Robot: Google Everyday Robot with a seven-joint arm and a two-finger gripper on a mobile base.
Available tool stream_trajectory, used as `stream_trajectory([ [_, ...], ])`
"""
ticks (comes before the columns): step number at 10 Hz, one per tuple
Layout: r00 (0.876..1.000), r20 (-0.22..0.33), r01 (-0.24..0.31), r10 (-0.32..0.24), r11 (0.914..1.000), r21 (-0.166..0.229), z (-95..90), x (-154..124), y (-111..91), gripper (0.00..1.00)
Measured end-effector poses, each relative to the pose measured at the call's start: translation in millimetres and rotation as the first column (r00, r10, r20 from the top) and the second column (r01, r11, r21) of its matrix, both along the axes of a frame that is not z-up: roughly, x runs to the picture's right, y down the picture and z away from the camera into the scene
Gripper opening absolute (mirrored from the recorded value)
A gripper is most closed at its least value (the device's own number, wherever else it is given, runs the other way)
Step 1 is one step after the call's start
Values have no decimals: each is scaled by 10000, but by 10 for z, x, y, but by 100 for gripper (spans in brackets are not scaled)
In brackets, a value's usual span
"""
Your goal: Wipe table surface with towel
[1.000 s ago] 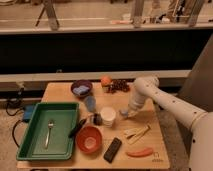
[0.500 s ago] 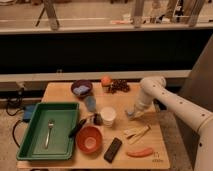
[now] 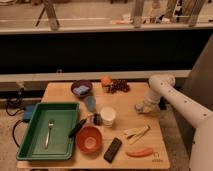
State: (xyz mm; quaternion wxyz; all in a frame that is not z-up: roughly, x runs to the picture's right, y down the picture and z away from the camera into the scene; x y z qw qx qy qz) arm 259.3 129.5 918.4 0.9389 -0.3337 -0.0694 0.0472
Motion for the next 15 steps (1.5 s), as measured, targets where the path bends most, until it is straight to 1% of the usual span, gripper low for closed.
stream_trajectory([
  [1, 10000, -10, -7, 7, 9999, 116, 105, -32, -98, 0],
  [2, 9999, 101, 58, -60, 9997, 218, 226, -150, -192, 0],
  [3, 9996, 245, 162, -168, 9996, 227, 308, -287, -224, 0],
  [4, 9987, 432, 277, -287, 9993, 239, 377, -448, -244, 0],
  [5, 9961, 783, 372, -395, 9988, 305, 420, -663, -271, 0],
  [6, 9929, 1086, 448, -485, 9983, 363, 428, -831, -274, 0],
  [8, 9926, 1125, 426, -464, 9984, 365, 419, -852, -285, 0],
  [10, 9923, 1100, 528, -562, 9980, 337, 411, -845, -270, 0],
  [12, 9870, 1414, 753, -766, 9971, 151, 274, -905, -138, 0],
  [13, 9824, 1612, 954, -943, 9954, 11, 106, -935, 3, 0],
  [14, 9805, 1685, 1036, -1014, 9946, -45, -33, -952, 106, 0],
  [15, 9778, 1756, 1188, -1139, 9928, -173, -259, -965, 295, 0],
])
